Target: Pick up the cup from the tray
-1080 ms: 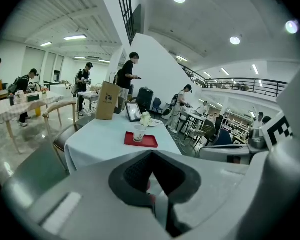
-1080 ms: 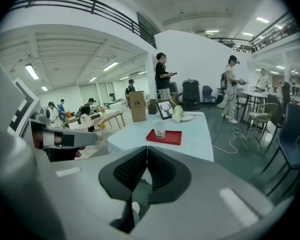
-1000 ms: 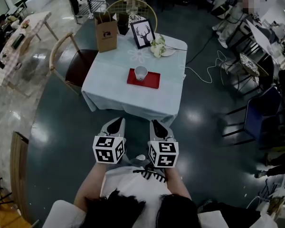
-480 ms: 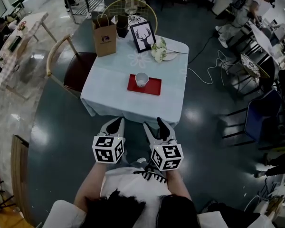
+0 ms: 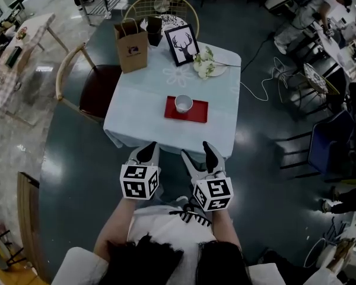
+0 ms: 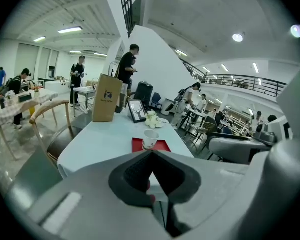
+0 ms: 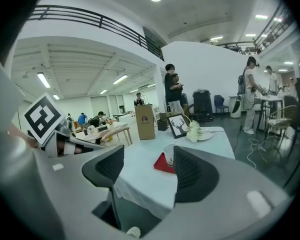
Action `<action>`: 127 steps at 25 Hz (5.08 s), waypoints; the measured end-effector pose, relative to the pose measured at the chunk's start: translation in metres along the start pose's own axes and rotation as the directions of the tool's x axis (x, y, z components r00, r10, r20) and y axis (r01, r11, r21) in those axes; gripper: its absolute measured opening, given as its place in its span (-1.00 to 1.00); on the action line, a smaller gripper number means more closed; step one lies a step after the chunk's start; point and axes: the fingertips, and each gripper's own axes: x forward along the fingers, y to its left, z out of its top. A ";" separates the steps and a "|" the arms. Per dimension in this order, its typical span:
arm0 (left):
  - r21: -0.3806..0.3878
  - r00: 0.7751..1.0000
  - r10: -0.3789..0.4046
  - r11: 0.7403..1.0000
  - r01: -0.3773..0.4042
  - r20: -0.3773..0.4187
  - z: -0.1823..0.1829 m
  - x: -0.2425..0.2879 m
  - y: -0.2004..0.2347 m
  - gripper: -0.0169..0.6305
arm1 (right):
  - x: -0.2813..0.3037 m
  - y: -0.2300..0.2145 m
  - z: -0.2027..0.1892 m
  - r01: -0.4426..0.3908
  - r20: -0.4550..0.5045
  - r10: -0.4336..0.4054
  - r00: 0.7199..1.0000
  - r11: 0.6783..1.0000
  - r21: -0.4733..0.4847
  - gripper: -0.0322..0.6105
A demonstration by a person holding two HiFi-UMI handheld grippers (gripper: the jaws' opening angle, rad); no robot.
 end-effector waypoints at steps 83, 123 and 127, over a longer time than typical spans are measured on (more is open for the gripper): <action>0.083 0.959 0.013 0.997 0.010 -0.283 0.039 0.144 0.095 -0.95 | 0.230 -0.107 -0.042 0.170 -0.178 -0.163 0.970 0.985 0.023 0.28; 0.169 0.923 -0.190 0.951 0.258 -0.335 0.031 0.186 -0.031 -0.95 | 0.089 -0.230 -0.085 0.515 -0.201 -0.487 0.850 0.848 0.124 0.27; 0.186 0.920 -0.170 0.951 0.247 -0.353 0.028 0.183 -0.024 -0.95 | 0.089 -0.229 -0.094 0.520 -0.202 -0.490 0.848 0.844 0.135 0.27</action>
